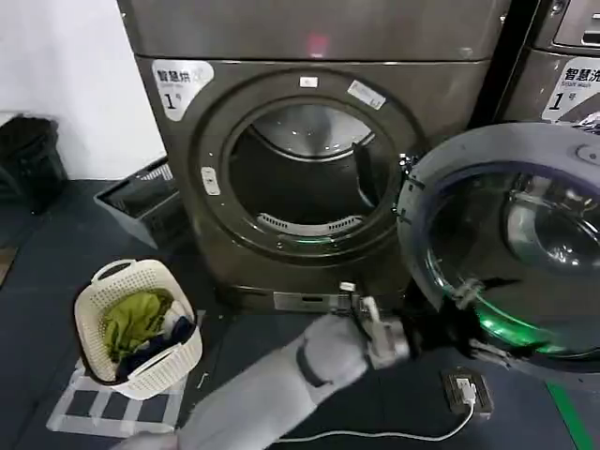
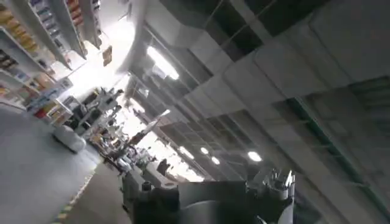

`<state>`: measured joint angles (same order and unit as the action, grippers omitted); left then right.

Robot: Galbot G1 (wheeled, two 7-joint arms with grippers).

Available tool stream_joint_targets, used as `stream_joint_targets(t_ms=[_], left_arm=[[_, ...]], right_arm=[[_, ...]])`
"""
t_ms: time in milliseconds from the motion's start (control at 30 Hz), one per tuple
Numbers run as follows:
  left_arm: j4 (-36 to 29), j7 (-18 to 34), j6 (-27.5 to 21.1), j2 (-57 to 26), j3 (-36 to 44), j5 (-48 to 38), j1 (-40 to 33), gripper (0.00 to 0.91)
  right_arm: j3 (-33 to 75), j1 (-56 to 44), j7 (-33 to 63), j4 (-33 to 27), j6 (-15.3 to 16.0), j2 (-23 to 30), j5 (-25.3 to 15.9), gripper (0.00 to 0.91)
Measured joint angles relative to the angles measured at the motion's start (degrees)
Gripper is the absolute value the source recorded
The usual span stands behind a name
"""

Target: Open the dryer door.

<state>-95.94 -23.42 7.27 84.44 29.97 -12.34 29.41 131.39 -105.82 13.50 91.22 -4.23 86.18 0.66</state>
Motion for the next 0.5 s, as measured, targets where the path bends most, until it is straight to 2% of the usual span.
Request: stream_joint_targets(t_ms=[333,500], left_arm=[[7.96,2.72,0.16,7.51,1.65,2.03,-3.35,0.907],[12.90,5.56,-0.30,7.76,1.38,3.12,-4.86,0.907]], right_arm=[[-0.04,0.00,-0.11,0.65,-0.07,0.51,0.01,0.907],[-0.10,0.18,-0.11,1.05,-0.07,0.91,-0.05,0.907]])
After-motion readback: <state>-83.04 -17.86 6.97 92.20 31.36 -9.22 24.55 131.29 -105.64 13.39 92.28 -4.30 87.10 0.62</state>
